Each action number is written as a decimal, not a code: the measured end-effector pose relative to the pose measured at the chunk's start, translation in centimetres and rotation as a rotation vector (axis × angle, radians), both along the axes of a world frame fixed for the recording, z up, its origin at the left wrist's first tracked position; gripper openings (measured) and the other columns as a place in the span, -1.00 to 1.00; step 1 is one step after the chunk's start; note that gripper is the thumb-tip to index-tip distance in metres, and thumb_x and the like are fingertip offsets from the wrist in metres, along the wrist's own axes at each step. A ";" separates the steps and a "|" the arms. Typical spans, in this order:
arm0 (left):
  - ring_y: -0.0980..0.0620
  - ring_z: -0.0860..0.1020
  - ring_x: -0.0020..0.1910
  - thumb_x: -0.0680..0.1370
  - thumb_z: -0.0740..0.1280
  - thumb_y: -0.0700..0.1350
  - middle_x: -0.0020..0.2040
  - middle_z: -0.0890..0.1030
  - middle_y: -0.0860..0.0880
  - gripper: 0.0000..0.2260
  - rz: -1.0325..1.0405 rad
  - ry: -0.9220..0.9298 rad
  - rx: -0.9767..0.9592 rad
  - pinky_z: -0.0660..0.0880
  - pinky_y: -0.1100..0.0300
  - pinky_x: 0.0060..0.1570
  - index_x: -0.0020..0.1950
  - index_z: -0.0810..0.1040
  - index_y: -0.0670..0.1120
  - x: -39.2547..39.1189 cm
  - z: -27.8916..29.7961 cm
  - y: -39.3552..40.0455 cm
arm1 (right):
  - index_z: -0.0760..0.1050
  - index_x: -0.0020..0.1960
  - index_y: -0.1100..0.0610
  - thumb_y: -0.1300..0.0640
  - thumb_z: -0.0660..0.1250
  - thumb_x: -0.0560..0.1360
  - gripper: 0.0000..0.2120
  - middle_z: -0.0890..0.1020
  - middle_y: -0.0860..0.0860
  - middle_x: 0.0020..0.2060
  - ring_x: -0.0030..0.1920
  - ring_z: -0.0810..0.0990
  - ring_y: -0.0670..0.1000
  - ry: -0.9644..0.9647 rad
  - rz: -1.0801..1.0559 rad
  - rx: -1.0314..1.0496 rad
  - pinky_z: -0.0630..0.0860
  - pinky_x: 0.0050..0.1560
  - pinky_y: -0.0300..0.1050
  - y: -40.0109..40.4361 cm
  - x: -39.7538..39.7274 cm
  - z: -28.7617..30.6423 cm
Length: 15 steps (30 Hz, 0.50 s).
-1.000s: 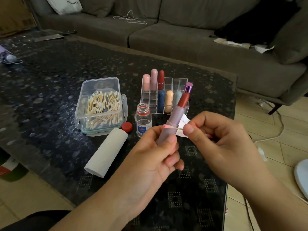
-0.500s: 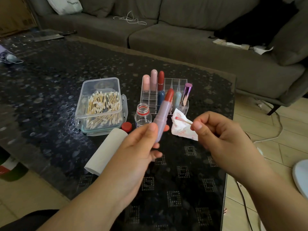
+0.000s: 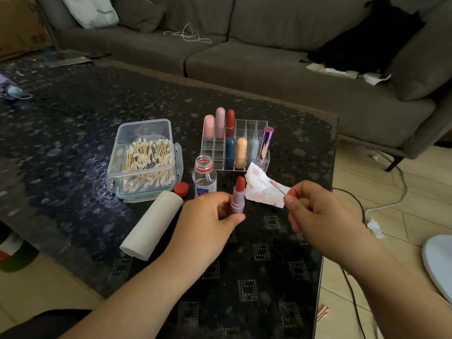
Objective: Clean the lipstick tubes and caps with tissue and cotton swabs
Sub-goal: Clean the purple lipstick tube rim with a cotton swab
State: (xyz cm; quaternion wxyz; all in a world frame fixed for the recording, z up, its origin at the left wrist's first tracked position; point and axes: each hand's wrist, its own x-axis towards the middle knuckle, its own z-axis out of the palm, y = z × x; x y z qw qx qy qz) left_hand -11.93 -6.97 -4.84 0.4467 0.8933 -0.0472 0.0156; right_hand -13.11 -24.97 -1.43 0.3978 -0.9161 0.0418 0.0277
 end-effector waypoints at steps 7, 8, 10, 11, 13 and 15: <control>0.15 0.54 -0.19 0.45 0.44 -0.05 -0.22 0.59 0.12 -0.88 0.011 0.024 0.171 0.45 0.29 -0.14 -0.04 0.57 0.07 0.9 -0.7 -1.2 | 0.40 -0.12 0.00 0.04 0.16 0.61 -0.86 0.58 -0.03 -0.46 -0.54 0.42 -0.22 0.002 0.003 0.002 0.35 -0.48 -0.40 -0.5 -0.6 0.2; 0.14 0.55 -0.15 0.46 0.44 -0.05 -0.17 0.61 0.11 -0.85 0.010 0.026 0.187 0.48 0.24 -0.08 0.01 0.59 0.06 1.0 -0.7 -1.3 | 0.40 -0.12 -0.01 0.04 0.16 0.61 -0.86 0.58 -0.02 -0.46 -0.53 0.43 -0.21 0.001 0.002 0.003 0.36 -0.47 -0.39 -0.6 -0.7 0.2; 0.14 0.55 -0.11 0.46 0.44 -0.04 -0.12 0.62 0.10 -0.82 0.016 0.017 0.204 0.50 0.20 -0.01 0.05 0.59 0.04 1.0 -0.8 -1.4 | 0.40 -0.13 -0.02 0.04 0.17 0.61 -0.86 0.59 -0.01 -0.45 -0.52 0.43 -0.21 -0.003 0.003 0.010 0.36 -0.47 -0.38 -0.8 -0.8 0.2; 0.14 0.55 -0.10 0.46 0.44 -0.03 -0.11 0.62 0.10 -0.81 0.021 0.011 0.207 0.49 0.21 0.00 0.05 0.59 0.04 0.9 -0.7 -1.4 | 0.40 -0.13 -0.02 0.04 0.17 0.60 -0.86 0.59 -0.01 -0.45 -0.51 0.44 -0.21 -0.006 0.005 0.012 0.37 -0.47 -0.38 -0.8 -0.9 0.2; 0.15 0.54 -0.08 0.45 0.44 -0.03 -0.10 0.60 0.11 -0.81 0.027 0.003 0.217 0.47 0.24 0.00 0.05 0.58 0.04 0.9 -0.7 -1.3 | 0.40 -0.12 -0.01 0.04 0.17 0.60 -0.86 0.58 -0.03 -0.47 -0.50 0.45 -0.21 -0.014 0.014 0.003 0.37 -0.47 -0.38 -0.9 -1.0 0.3; 0.16 0.52 -0.08 0.45 0.44 -0.03 -0.13 0.56 0.14 -0.79 0.032 -0.005 0.230 0.44 0.27 -0.04 0.07 0.57 0.04 0.8 -0.9 -1.3 | 0.40 -0.12 -0.01 0.04 0.17 0.60 -0.86 0.56 -0.05 -0.48 -0.50 0.45 -0.22 -0.020 0.026 -0.011 0.37 -0.47 -0.39 -0.8 -1.0 0.4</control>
